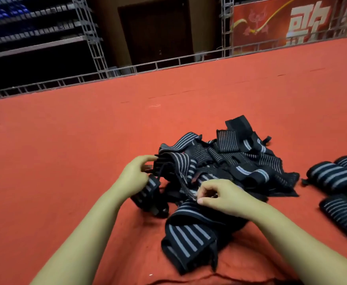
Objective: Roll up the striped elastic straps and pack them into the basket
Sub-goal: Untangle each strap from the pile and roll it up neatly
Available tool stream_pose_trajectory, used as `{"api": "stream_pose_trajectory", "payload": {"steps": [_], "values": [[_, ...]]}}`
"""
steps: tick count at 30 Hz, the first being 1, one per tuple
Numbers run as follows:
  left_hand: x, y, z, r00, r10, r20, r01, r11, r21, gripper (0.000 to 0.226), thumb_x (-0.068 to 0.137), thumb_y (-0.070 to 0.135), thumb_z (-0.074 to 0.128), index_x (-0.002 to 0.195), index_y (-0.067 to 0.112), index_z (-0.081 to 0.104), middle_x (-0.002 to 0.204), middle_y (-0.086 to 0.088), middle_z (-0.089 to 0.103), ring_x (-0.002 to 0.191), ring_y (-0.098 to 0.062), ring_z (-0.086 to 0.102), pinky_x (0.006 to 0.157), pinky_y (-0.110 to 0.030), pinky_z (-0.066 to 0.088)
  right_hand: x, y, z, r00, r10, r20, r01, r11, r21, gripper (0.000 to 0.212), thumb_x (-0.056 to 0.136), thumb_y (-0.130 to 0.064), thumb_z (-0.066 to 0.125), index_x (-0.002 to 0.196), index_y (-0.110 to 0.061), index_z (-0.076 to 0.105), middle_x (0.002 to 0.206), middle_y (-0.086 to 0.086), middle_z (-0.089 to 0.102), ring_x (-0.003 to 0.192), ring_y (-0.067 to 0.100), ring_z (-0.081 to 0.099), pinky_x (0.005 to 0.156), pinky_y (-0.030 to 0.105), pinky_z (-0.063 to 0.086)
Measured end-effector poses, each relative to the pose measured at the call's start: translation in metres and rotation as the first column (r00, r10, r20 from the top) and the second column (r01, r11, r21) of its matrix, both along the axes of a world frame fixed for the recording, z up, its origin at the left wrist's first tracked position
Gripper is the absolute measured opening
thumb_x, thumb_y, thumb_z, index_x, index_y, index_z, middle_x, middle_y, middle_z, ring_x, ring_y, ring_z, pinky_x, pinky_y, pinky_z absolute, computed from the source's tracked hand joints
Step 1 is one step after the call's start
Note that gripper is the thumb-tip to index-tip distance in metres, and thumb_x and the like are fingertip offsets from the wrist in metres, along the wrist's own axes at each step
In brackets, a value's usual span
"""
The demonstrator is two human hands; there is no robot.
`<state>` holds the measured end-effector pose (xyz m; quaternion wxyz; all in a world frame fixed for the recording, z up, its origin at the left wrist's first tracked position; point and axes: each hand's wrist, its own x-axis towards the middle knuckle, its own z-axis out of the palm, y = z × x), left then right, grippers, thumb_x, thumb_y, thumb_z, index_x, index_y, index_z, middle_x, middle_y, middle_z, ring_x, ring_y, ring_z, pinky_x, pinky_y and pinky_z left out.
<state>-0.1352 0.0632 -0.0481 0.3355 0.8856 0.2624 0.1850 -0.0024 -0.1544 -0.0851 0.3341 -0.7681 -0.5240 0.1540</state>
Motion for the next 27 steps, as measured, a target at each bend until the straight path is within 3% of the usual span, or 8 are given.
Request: {"api": "stream_pose_trajectory", "payload": {"steps": [3, 7, 12, 14, 17, 20, 25, 27], "values": [[0.001, -0.015, -0.005, 0.982, -0.182, -0.042, 0.174, 0.975, -0.14, 0.051, 0.083, -0.012, 0.045, 0.12, 0.021, 0.057, 0.123, 0.0, 0.063, 0.114, -0.014, 0.061, 0.094, -0.024, 0.048, 0.003, 0.005, 0.004, 0.997, -0.044, -0.058, 0.044, 0.999, -0.014, 0.012, 0.085, -0.034, 0.069, 0.08, -0.022, 0.067, 0.086, -0.007, 0.069, 0.083, 0.007, 0.062, 0.08, 0.022, 0.047], [0.014, -0.015, -0.012, 0.996, -0.072, -0.053, 0.076, 0.993, 0.089, 0.041, 0.086, 0.021, 0.07, 0.123, 0.017, 0.053, 0.114, 0.002, 0.058, 0.102, -0.012, 0.057, 0.086, -0.022, 0.041, 0.011, 0.033, 0.013, 0.961, -0.229, -0.157, 0.24, 0.969, 0.057, 0.031, 0.083, -0.053, 0.061, 0.092, -0.024, 0.063, 0.085, -0.003, 0.069, 0.074, 0.018, 0.063, 0.077, 0.034, 0.052], [0.029, -0.014, -0.016, 0.989, -0.104, -0.101, 0.121, 0.976, 0.182, 0.027, 0.081, 0.026, 0.075, 0.103, 0.029, 0.06, 0.087, 0.004, 0.047, 0.083, -0.014, 0.047, 0.068, -0.021, 0.034, 0.01, 0.072, 0.025, 0.941, -0.328, -0.076, 0.327, 0.945, -0.029, 0.045, 0.084, -0.059, 0.059, 0.102, -0.018, 0.06, 0.094, -0.004, 0.064, 0.088, 0.015, 0.059, 0.073, 0.03, 0.044], [0.027, -0.015, -0.02, 0.986, -0.138, -0.09, 0.152, 0.973, 0.173, 0.019, 0.079, 0.028, 0.077, 0.086, 0.036, 0.06, 0.088, 0.005, 0.043, 0.088, -0.012, 0.046, 0.069, -0.017, 0.033, 0.007, 0.078, 0.028, 0.947, -0.317, -0.048, 0.313, 0.947, -0.077, 0.041, 0.084, -0.054, 0.061, 0.096, -0.014, 0.06, 0.086, -0.001, 0.064, 0.079, 0.016, 0.059, 0.068, 0.032, 0.044], [0.02, -0.015, -0.024, 0.984, -0.176, -0.033, 0.179, 0.965, 0.191, 0.013, 0.077, 0.026, 0.08, 0.081, 0.022, 0.069, 0.101, 0.003, 0.05, 0.099, -0.01, 0.048, 0.082, -0.016, 0.035, 0.003, 0.079, 0.034, 0.954, -0.288, 0.078, 0.294, 0.952, -0.088, 0.021, 0.088, -0.031, 0.058, 0.089, -0.01, 0.059, 0.083, 0.005, 0.063, 0.078, 0.022, 0.059, 0.07, 0.033, 0.045], [0.012, -0.016, -0.024, 0.967, -0.251, -0.029, 0.25, 0.935, 0.25, 0.021, 0.08, 0.016, 0.077, 0.071, 0.013, 0.059, 0.098, 0.001, 0.057, 0.092, -0.011, 0.054, 0.078, -0.011, 0.037, 0.01, 0.076, 0.037, 0.93, -0.319, 0.184, 0.334, 0.941, -0.055, 0.018, 0.091, -0.015, 0.048, 0.075, -0.006, 0.052, 0.082, 0.012, 0.059, 0.082, 0.03, 0.055, 0.065, 0.034, 0.037], [-0.012, -0.001, -0.027, 0.984, -0.173, 0.027, 0.162, 0.958, 0.236, 0.025, 0.071, 0.013, 0.058, 0.06, 0.017, 0.037, 0.073, -0.007, 0.052, 0.07, -0.021, 0.048, 0.064, -0.029, 0.034, 0.049, 0.056, 0.029, 0.867, -0.49, -0.095, 0.491, 0.871, -0.011, 0.019, 0.094, -0.01, 0.043, 0.076, -0.008, 0.049, 0.079, 0.012, 0.062, 0.055, 0.019, 0.068, 0.051, 0.026, 0.047], [-0.024, 0.009, -0.029, 0.996, -0.09, -0.019, 0.092, 0.966, 0.241, 0.017, 0.063, 0.017, 0.049, 0.06, 0.018, 0.032, 0.074, -0.013, 0.05, 0.07, -0.029, 0.047, 0.06, -0.03, 0.03, 0.062, 0.049, 0.026, 0.804, -0.529, -0.27, 0.545, 0.838, -0.018, 0.019, 0.093, -0.009, 0.046, 0.075, -0.006, 0.051, 0.076, 0.012, 0.061, 0.055, 0.021, 0.069, 0.062, 0.032, 0.059]]}}
